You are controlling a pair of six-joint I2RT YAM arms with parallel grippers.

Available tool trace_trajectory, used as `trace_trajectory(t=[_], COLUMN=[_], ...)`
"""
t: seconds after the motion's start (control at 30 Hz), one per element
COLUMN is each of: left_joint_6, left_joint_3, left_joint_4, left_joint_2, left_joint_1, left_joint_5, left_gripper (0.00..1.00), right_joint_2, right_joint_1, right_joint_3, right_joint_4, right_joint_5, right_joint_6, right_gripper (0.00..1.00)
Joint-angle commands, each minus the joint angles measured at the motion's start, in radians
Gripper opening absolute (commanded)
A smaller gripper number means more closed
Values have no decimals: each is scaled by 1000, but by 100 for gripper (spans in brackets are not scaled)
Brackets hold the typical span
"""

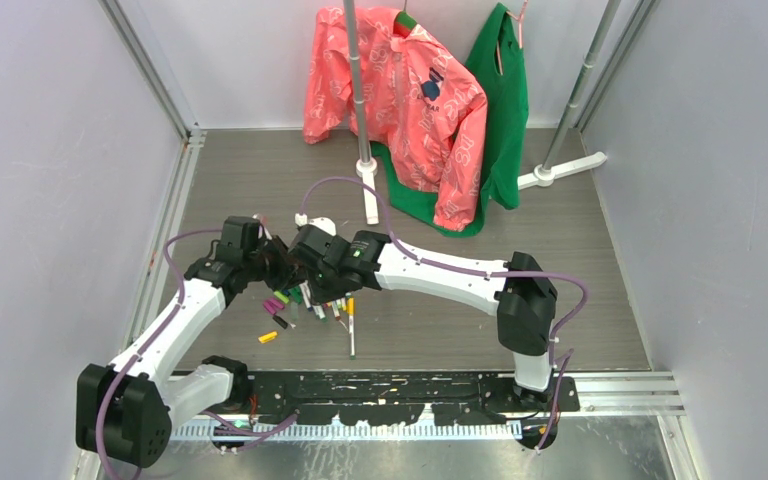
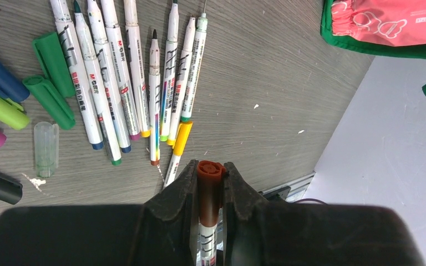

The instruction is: Open the pen caps

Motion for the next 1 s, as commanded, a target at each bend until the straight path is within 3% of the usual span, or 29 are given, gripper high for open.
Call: trace_trajectory(t=[0.0,0.33,0.4,0.5,0.6,0.67,0.97], left_joint_6=[-23,-33,-32,-32,-22,-11,8], left_joint_3=[-4,13,18,22,30,32,37], left_joint_4=[67,57,52,46,12,3,-11], left_joint_2=[-26,-45,-46,-47,-45,-41,-32], left_joint_1=[-1,-1,-1,-2,-1,-1,-1], left_joint_5=[45,55,53,46,15,5,-17], left_gripper=[0,0,0,0,24,31,34], right_joint_2=[0,53,53,47,30,25,14], right_joint_1=[2,-9,-9,-9,-9,-10,-10], right_joint_3=[32,74,69,59,40,35,21], right_joint_4=[65,56,62,67,81,85,90], right_joint_5=[-33,-35,-38,-35,-35,-45,-78], right_joint_6=[-9,-28,-26,-20,-10,-8,3], right_gripper=[18,26,22,6,1,1,1])
